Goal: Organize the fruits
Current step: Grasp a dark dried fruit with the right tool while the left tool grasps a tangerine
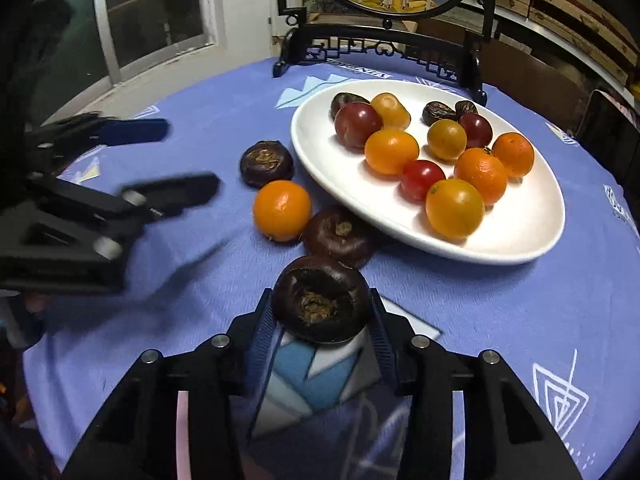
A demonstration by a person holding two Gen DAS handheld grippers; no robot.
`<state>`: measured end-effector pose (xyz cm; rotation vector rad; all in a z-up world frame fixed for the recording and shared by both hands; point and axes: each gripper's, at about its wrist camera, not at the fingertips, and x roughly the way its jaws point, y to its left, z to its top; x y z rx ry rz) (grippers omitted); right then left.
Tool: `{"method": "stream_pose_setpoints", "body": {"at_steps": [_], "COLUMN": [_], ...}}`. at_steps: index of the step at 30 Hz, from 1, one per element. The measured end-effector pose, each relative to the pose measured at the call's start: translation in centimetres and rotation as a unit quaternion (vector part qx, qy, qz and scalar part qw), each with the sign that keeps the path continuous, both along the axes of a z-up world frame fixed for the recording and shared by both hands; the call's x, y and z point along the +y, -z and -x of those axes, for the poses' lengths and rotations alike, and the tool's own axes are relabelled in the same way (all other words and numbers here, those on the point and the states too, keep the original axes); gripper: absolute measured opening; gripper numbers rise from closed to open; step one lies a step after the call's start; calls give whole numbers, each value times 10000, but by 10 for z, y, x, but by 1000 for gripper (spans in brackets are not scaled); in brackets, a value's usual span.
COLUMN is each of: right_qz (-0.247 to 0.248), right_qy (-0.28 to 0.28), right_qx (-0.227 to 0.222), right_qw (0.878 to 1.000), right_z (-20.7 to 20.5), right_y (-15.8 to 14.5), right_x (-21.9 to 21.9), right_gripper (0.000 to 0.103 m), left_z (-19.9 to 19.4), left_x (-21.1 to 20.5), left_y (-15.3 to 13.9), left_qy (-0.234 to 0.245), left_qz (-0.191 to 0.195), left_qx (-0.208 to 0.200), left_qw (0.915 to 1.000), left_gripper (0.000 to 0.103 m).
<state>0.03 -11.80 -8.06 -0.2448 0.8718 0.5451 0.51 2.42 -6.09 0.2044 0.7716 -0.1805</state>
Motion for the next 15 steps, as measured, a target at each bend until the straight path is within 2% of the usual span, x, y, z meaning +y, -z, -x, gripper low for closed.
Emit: {"method": "stream_pose_setpoints", "body": {"at_steps": [2,4,6,8,11,15], "right_qz": [-81,-221,-353,-474,-561,-580], "right_qy": [177,333,459,495,492,382], "right_qx": [-78,-91,-76,-17,61,114], "right_qw": [9998,9992,9983,9976,9972,9975], "right_z": [1,-1,-3,-4,-8,-7], "right_y": [-5,-9,-10,-7,-1,1], "right_x": [-17,-33,-46,-53,-55,-53], "right_gripper": [46,46,46,46,46,46], "left_z": [-2,-5,-9,-14,-21,-30], "left_x": [-13,-27,-34,-37,-36,-37], "left_y": [6,14,21,26,29,29], "left_qy": [220,457,660,714,676,685], "left_qz": [-125,-335,-439,-489,-520,-362], "left_qx": [63,115,286,413,449,461], "left_qw": [9997,9983,9964,9954,9953,9959], "left_gripper": [85,80,62,53,52,53]}}
